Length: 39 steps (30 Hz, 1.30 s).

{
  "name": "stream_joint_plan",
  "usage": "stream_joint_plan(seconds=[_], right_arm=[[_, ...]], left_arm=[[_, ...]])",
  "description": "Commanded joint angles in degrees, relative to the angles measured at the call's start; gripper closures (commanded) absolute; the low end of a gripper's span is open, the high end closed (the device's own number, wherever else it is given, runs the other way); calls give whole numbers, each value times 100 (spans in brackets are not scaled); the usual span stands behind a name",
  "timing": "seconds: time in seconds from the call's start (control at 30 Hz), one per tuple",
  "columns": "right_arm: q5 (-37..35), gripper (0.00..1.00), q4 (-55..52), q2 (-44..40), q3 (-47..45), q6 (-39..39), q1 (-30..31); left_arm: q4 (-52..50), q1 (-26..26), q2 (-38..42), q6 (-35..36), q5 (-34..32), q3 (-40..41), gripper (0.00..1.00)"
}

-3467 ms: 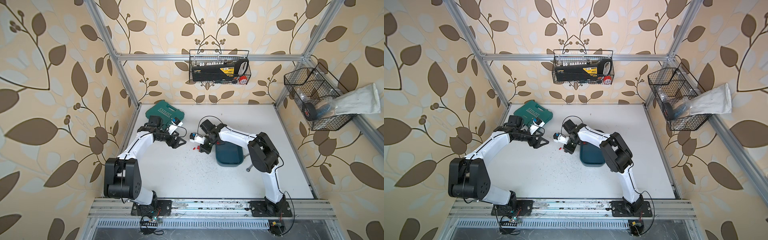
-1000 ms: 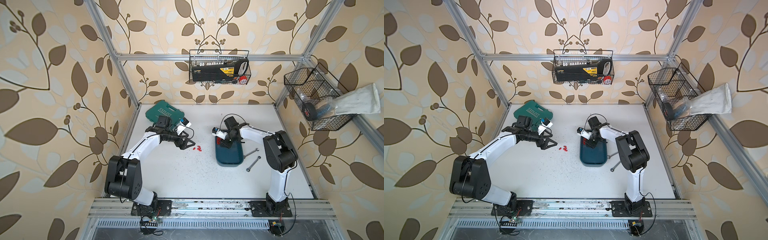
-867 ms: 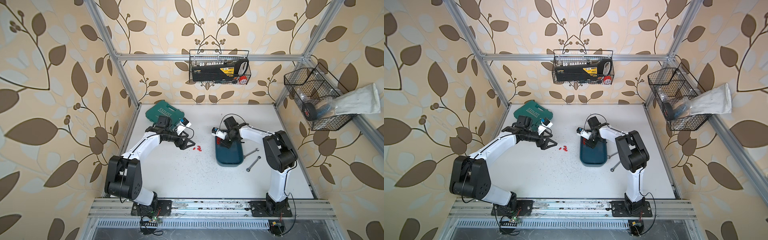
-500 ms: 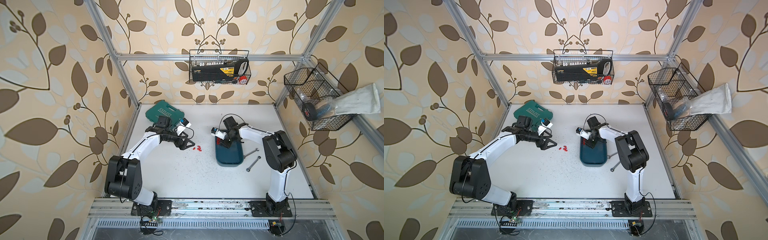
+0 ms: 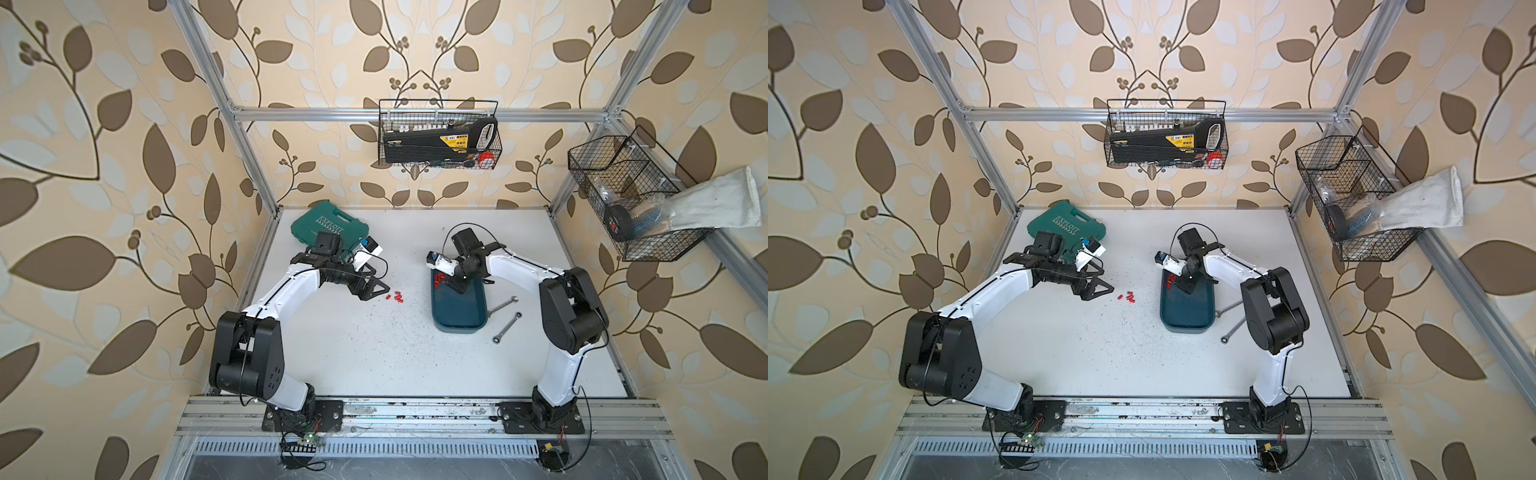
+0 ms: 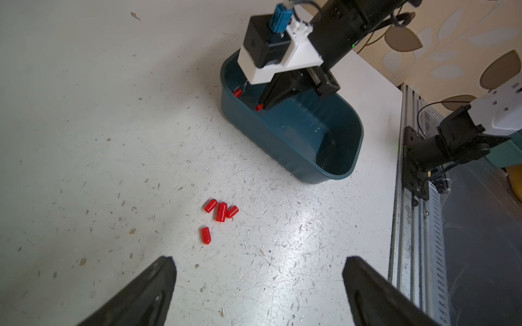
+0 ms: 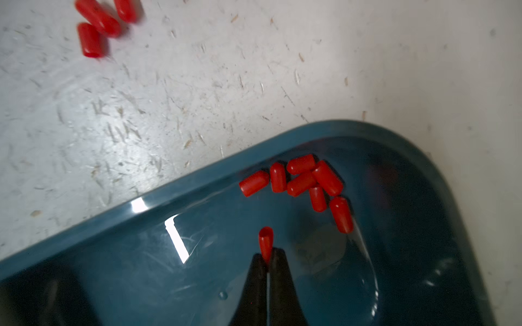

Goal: Take the screw protection sleeves out of the storage box
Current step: Pick up the screw protection sleeve from the storage box, then place the screw protection sleeve at the center of the board.

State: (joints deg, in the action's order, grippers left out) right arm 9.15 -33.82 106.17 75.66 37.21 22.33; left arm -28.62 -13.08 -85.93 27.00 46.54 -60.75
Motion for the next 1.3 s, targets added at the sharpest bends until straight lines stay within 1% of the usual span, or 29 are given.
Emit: stream_joint_plan(seconds=[0.0,0.07,0.17,0.27,0.4,0.47,0.57,0.7,0.8,0.9,1.1,1.27], right_arm=[[551,100,-548,-547,57,138,16],[935,100,-730,-706,196,63,69],[1337,100,-947,-724,504,-151,250],[1542,100,-1017,-558,790,-378,486],[1661,100,-809,-125,1086,-873,725],[1590,100,-748,182,1276,-1064,854],[1298,100,-627,648,1512,-1274,1069],[812,100,-359,1195,1717,-1553,1288],[423,99,-361,1615,1957,-1691,1385],[206,94,-419,1909,2138,-1814,1412],[165,83,-366,2022,2112,-1901,1454],[365,74,-443,1863,2064,-1811,1453]], left_arm=[[69,16,156,204,-19,-58,1],[78,16,140,280,-89,-34,1],[-115,16,129,638,-346,-67,1],[-281,53,233,1059,-645,-48,1],[-517,113,288,1639,-870,19,1],[-690,130,283,1851,-1049,-14,1],[-787,172,256,1887,-1321,-73,1],[-836,201,289,1869,-1320,-86,1],[-873,201,291,1840,-1319,-119,1],[-889,210,288,1830,-1388,-143,1],[-952,210,289,1828,-1391,-189,1],[-996,210,288,1784,-1293,-226,1]])
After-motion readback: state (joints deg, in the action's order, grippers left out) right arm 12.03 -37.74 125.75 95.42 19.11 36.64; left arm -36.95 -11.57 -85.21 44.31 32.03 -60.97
